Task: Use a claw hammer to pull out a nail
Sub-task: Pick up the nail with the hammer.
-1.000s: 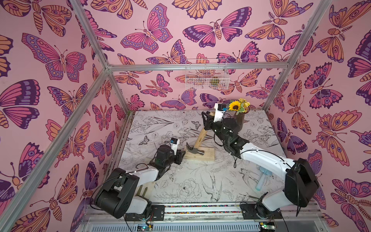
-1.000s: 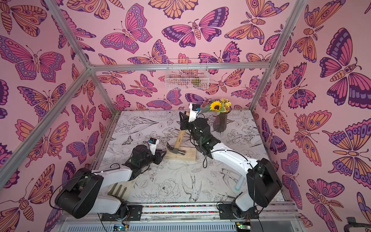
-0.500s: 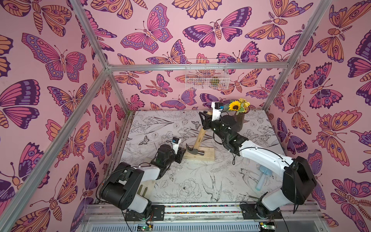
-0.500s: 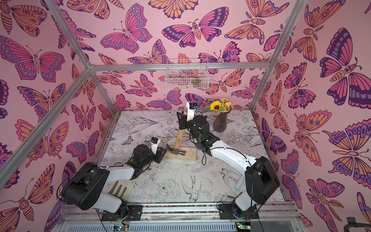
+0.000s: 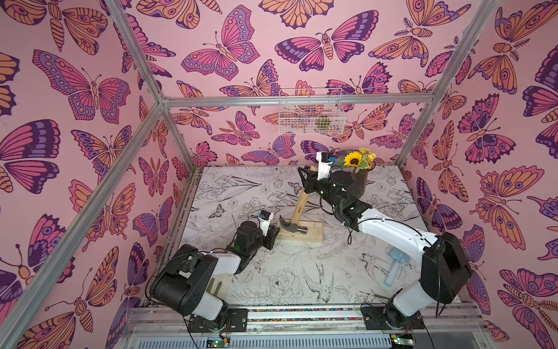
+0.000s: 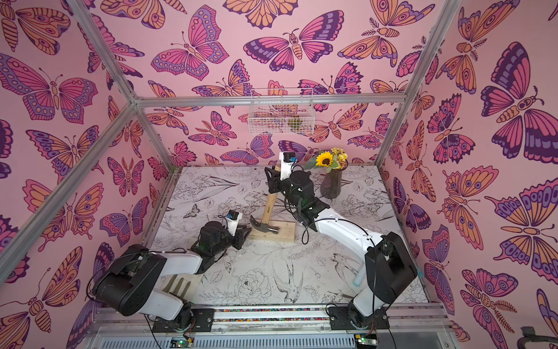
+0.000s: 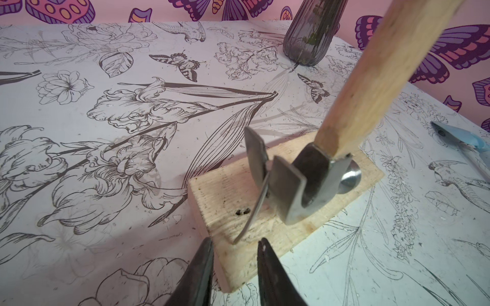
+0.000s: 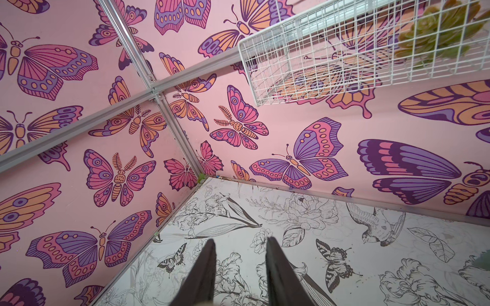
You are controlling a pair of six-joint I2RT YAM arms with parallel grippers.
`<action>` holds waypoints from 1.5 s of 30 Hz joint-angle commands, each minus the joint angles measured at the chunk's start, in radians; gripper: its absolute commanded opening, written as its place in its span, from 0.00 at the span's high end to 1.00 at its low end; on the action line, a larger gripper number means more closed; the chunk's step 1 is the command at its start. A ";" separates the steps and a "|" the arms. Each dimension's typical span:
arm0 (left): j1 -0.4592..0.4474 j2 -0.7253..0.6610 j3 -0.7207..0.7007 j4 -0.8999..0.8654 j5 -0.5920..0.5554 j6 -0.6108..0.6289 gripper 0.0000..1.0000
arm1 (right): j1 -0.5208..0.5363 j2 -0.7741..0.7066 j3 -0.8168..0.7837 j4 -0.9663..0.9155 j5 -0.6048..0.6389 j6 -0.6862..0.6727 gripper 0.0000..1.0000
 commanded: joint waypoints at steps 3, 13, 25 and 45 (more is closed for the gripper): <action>-0.006 0.012 0.029 0.017 0.043 0.023 0.68 | 0.001 0.022 0.019 -0.015 -0.043 0.051 1.00; -0.007 0.046 0.054 -0.008 0.008 0.049 0.68 | 0.002 0.023 0.025 -0.014 -0.064 0.052 1.00; 0.035 0.064 0.106 -0.043 -0.056 0.060 0.71 | 0.001 0.018 0.042 -0.044 -0.236 -0.059 1.00; 0.062 0.170 0.090 0.092 0.078 0.124 0.75 | -0.098 0.216 0.353 -0.284 -0.655 -0.198 1.00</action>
